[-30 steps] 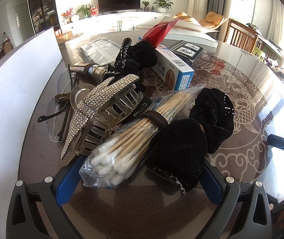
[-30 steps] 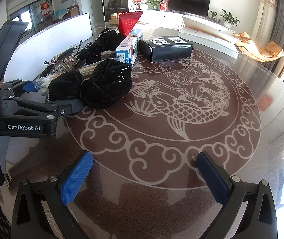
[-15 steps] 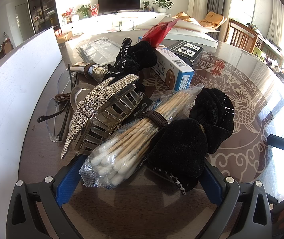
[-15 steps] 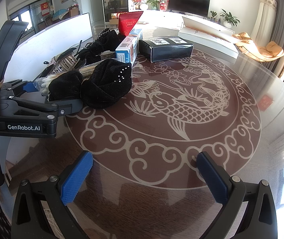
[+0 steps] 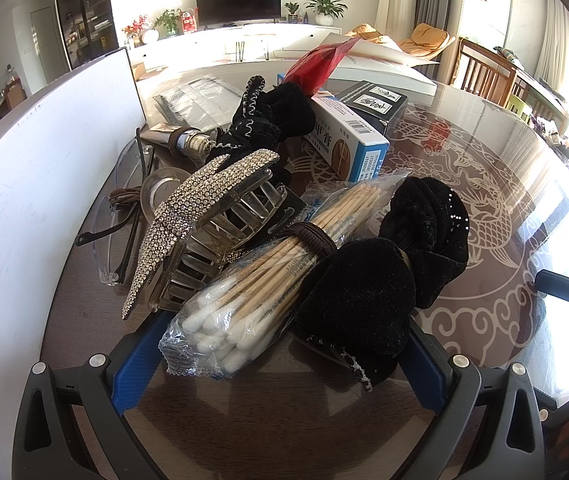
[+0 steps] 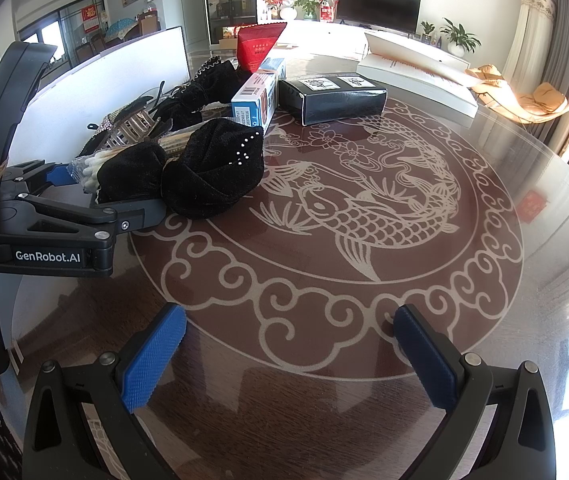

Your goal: Organize objects

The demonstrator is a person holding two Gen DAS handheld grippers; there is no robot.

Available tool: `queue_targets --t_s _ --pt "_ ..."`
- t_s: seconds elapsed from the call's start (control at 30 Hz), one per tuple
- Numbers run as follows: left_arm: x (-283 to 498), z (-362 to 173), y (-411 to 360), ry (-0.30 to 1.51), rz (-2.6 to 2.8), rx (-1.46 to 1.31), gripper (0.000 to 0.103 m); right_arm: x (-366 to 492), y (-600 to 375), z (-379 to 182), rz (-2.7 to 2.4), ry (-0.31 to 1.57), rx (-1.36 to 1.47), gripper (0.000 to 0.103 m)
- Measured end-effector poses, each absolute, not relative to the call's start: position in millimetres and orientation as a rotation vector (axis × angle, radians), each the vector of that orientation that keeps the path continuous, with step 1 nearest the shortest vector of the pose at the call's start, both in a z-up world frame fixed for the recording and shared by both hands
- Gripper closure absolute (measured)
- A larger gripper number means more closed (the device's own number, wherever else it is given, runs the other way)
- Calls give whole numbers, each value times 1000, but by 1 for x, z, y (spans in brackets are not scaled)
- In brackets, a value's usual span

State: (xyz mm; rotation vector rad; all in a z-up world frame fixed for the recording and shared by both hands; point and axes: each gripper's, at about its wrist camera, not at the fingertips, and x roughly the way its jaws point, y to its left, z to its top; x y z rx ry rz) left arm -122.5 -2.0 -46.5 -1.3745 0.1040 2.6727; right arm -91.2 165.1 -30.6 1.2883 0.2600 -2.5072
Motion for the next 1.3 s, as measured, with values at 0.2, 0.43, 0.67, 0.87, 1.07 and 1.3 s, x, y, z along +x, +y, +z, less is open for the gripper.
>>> queue_targets --t_s 0.2,0.43,0.67,0.87,1.07,1.3 --pt "-122 -46 -2 104 2673 -1374 0 -91 165 -31 -2507 260 1288 0" --pt "-123 -47 -2 104 2673 -1374 0 -91 165 -31 -2507 261 1288 0" --pt "-123 -47 -2 104 2673 -1374 0 -92 166 -31 -2507 260 1287 0" --pt "-108 -46 -3 89 2664 -1447 0 -92 166 -31 -2507 260 1287 0" --pt "-41 -47 -20 118 2615 -1461 0 -92 166 -31 -2507 260 1287 0" --pt "-34 -46 -31 60 2691 -1486 0 -92 166 -32 -2507 260 1287 0"
